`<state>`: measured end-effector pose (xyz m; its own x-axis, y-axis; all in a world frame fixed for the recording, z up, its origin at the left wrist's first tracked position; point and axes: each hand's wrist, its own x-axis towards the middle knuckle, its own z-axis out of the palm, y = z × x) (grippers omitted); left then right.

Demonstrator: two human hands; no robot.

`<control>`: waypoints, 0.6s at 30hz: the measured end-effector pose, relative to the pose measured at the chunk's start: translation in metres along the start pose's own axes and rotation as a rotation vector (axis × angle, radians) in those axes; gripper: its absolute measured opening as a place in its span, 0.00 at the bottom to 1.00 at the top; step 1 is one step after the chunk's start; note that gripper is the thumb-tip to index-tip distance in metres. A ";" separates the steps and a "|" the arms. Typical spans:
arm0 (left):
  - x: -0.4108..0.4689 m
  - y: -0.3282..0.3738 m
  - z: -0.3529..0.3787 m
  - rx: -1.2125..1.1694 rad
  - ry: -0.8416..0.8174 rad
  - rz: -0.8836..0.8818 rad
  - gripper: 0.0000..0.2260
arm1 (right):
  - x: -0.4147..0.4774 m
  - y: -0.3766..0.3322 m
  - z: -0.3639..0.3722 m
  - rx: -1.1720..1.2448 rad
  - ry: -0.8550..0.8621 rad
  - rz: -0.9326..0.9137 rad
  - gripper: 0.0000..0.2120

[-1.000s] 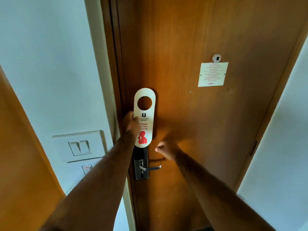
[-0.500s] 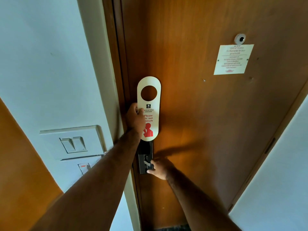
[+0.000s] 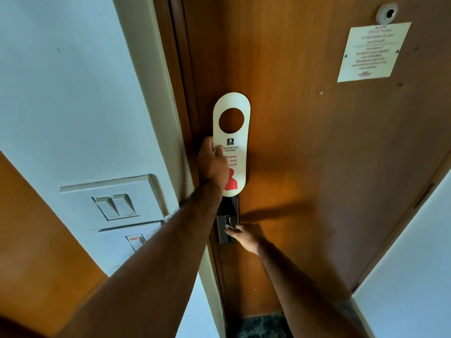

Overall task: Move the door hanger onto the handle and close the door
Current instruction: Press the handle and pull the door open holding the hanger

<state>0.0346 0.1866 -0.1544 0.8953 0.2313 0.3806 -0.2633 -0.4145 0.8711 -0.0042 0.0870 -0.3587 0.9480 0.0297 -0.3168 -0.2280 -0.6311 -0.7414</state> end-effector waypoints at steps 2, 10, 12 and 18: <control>-0.001 0.000 0.000 0.009 -0.004 0.009 0.14 | 0.003 0.009 0.003 0.121 -0.007 0.026 0.30; -0.009 0.004 -0.005 0.011 -0.018 0.005 0.15 | -0.006 0.006 0.008 0.103 0.032 0.035 0.31; -0.013 0.004 -0.008 0.029 -0.006 0.014 0.15 | -0.016 0.000 0.011 -0.073 0.073 0.011 0.34; -0.037 0.010 -0.015 0.007 -0.012 -0.005 0.13 | -0.050 -0.012 0.014 -0.737 0.262 -0.096 0.31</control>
<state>-0.0066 0.1874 -0.1555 0.9008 0.2229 0.3726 -0.2563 -0.4198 0.8707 -0.0520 0.1033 -0.3423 0.9985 -0.0159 -0.0531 -0.0235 -0.9890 -0.1460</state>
